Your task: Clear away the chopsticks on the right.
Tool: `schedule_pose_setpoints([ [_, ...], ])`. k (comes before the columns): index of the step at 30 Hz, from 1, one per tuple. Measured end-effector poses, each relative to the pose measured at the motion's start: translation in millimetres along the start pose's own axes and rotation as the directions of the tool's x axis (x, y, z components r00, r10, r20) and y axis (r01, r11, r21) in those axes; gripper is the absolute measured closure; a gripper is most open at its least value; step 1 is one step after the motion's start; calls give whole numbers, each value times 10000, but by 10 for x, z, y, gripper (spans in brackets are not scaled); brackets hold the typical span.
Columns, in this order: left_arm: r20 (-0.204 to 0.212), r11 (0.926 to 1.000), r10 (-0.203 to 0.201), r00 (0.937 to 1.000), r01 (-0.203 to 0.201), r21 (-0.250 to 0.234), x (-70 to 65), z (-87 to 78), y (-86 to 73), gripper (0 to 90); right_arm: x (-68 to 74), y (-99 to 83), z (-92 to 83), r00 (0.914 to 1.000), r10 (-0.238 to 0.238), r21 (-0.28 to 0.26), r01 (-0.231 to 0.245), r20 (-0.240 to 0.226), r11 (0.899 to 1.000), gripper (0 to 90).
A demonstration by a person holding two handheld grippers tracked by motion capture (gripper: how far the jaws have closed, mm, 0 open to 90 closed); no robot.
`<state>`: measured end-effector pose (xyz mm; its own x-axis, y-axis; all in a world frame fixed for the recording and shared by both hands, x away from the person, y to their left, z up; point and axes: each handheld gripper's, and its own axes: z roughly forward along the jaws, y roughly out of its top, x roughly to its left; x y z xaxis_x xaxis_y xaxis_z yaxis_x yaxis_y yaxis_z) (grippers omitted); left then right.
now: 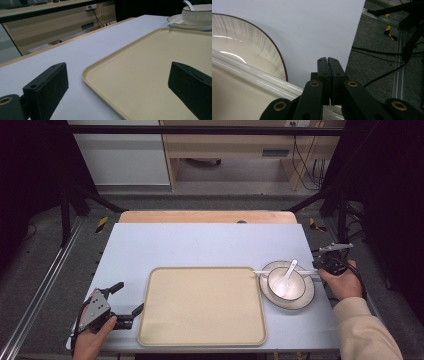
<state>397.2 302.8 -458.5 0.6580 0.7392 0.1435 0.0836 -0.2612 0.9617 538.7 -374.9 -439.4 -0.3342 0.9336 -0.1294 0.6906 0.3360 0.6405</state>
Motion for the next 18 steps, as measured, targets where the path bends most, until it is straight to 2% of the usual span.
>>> schedule_pose_setpoints([
  [6, 57, 10000, 6, 10000, -6, 57, -3, 8, -5, 27, 25, -63, -14, 10000, -59, 319, 61, -75, 9995, 889],
  [9, 80, 10000, 43, 10000, -43, 78, -4, 9, -4, 28, 49, -151, -70, 9999, 120, 481, -117, -45, 9988, 891],
  [13, 119, 9999, 52, 9999, -54, 135, -10, 22, -9, 28, 128, -325, -197, 9989, 454, 333, -449, -145, 9984, 881],
  [18, 184, 9997, 127, 9997, -130, 185, -30, 42, -11, 28, 231, -439, -355, 9985, 450, 79, -448, -318, 9990, 851],
])
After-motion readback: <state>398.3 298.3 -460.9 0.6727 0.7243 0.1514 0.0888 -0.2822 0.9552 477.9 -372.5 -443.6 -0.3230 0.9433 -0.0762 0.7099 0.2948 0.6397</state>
